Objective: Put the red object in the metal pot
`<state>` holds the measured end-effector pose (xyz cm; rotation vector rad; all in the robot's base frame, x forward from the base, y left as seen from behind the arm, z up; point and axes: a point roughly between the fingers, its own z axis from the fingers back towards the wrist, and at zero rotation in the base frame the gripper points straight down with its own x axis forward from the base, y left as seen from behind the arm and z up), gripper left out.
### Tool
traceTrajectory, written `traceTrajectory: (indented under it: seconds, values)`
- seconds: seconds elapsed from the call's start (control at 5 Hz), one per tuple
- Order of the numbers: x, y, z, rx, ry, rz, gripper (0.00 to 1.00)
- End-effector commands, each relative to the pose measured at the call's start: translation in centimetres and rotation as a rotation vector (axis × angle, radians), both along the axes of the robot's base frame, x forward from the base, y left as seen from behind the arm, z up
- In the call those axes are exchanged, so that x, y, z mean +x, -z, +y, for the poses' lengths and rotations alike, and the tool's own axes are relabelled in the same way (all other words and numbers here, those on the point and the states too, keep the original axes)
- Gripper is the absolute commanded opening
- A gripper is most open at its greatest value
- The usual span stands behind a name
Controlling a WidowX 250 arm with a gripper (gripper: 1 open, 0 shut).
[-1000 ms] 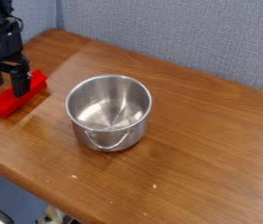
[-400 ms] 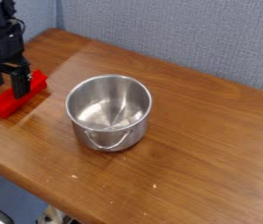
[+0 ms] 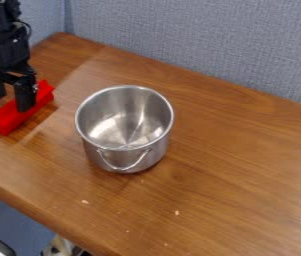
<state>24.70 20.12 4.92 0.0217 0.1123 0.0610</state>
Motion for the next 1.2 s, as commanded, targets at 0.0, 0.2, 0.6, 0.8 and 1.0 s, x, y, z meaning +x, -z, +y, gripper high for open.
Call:
traceTrajectory:
  seconds: [0.0,0.2,0.6,0.8,1.0]
  values:
    - [0.3,-0.8,0.1,0.032,0.019,-0.011,1.0]
    - [0.3,-0.4,0.1,0.03,0.026,0.003,1.0]
    - [0.4,0.8,0.2,0.028,0.021,0.03,1.0]
    - [0.5,1.2,0.3,0.031,0.017,0.038,0.0]
    - [0.5,0.6,0.1,0.019,0.018,0.031,0.0]
